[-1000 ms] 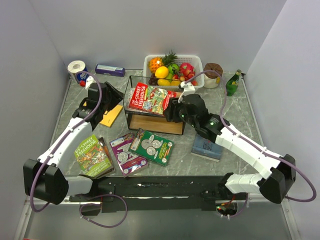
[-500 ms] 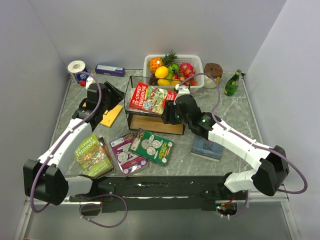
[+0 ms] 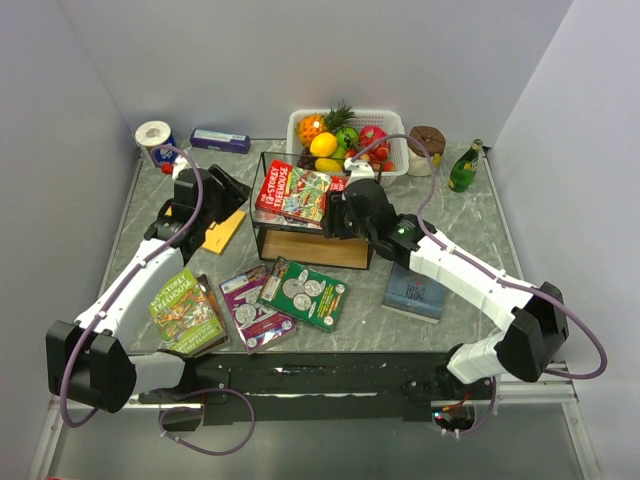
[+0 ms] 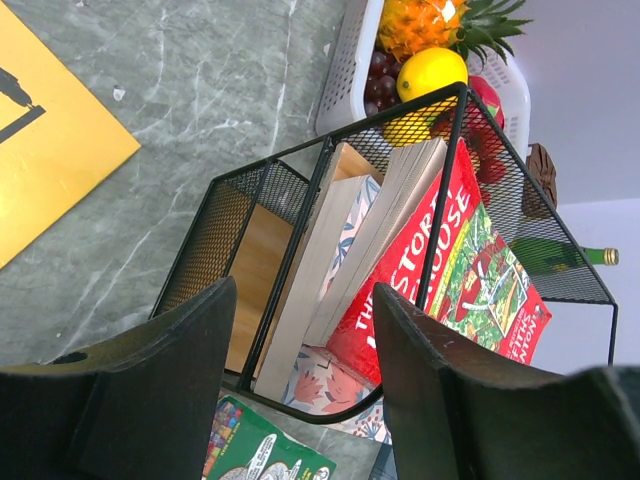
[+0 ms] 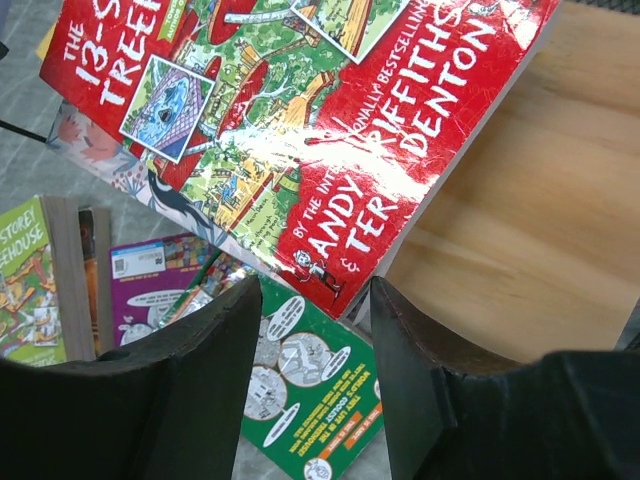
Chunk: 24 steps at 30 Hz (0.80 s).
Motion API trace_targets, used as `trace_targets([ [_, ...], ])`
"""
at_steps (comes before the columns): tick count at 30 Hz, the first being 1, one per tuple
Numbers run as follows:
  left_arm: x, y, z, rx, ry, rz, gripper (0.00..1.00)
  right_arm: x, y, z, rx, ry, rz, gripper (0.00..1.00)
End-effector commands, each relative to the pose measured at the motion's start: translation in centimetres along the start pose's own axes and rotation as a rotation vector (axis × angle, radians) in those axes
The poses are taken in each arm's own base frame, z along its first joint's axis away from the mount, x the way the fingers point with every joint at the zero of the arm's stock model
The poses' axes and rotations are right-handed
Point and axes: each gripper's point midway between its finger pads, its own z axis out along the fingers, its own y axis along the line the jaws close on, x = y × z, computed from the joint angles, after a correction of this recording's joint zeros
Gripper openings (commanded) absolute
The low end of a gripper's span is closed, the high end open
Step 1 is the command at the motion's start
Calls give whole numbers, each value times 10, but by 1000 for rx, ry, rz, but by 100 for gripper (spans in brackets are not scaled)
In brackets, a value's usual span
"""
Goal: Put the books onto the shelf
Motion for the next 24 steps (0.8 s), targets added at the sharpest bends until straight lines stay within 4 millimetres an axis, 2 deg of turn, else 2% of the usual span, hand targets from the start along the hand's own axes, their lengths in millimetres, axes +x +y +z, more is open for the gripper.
trace_targets([
  [1, 7, -20, -8, 90, 38, 21, 63, -26, -2, -6, 41, -66, -36, 58],
  [3, 7, -18, -7, 84, 37, 23, 63, -26, -5, -10, 50, -77, -41, 61],
  [8, 6, -12, -5, 48, 31, 22, 64, -48, 3, -42, 6, -169, -57, 66],
  [11, 6, -12, -4, 52, 37, 19, 63, -52, 30, -60, -103, -214, -115, 58],
  [12, 7, -11, -3, 52, 40, 17, 63, -49, 48, -66, -161, -206, -142, 52],
  [14, 9, -11, -4, 58, 45, 12, 63, -38, 62, -63, -209, -161, -193, 42],
  [15, 10, -11, -4, 60, 48, 11, 63, -40, 72, -65, -244, -156, -211, 32],
  [17, 11, -12, -4, 67, 50, 6, 63, -24, 84, -52, -248, -110, -279, 19],
  [18, 11, -12, -5, 68, 53, 6, 63, -24, 87, -50, -247, -96, -298, 7],
  [20, 12, -12, -6, 72, 56, 9, 63, -11, 89, -35, -231, -49, -338, 0],
  [22, 13, -12, -6, 72, 60, 16, 63, -1, 90, -22, -218, -7, -371, 0],
  [24, 14, -13, -6, 80, 69, 19, 64, 1, 92, -17, -215, 11, -385, 0],
])
